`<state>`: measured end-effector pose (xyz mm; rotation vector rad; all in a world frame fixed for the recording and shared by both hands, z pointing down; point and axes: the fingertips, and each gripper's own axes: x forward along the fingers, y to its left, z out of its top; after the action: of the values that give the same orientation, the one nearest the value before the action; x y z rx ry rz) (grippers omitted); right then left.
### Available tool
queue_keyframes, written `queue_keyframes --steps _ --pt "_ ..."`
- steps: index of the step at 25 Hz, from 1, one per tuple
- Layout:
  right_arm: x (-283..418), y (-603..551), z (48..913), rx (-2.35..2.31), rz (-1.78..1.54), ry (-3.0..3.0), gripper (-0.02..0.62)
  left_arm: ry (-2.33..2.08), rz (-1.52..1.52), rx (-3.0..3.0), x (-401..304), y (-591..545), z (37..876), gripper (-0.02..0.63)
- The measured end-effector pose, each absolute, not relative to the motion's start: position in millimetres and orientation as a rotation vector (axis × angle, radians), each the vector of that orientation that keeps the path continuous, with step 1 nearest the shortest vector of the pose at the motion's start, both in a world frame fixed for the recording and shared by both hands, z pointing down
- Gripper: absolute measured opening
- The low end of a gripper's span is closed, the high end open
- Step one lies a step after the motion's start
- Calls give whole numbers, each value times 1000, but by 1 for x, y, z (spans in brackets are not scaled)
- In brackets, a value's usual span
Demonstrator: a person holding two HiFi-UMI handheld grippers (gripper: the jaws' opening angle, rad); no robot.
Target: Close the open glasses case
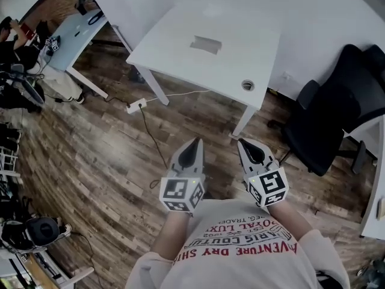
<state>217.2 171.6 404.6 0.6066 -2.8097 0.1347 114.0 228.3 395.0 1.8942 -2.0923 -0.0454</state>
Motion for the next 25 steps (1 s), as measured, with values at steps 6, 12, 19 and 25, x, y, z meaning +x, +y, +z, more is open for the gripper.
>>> queue_keyframes --steps 6,12,19,25 --pt "131 142 393 685 125 -2791 12 -2042 -43 1955 24 192 382 5" --pt "47 121 388 740 138 -2796 12 -2009 -6 2022 -57 168 373 5" --pt "-6 100 400 773 204 -2780 12 -1984 5 2003 -116 149 386 5" --pt "-27 59 409 798 217 -2748 12 -1955 24 1973 -141 117 404 5"
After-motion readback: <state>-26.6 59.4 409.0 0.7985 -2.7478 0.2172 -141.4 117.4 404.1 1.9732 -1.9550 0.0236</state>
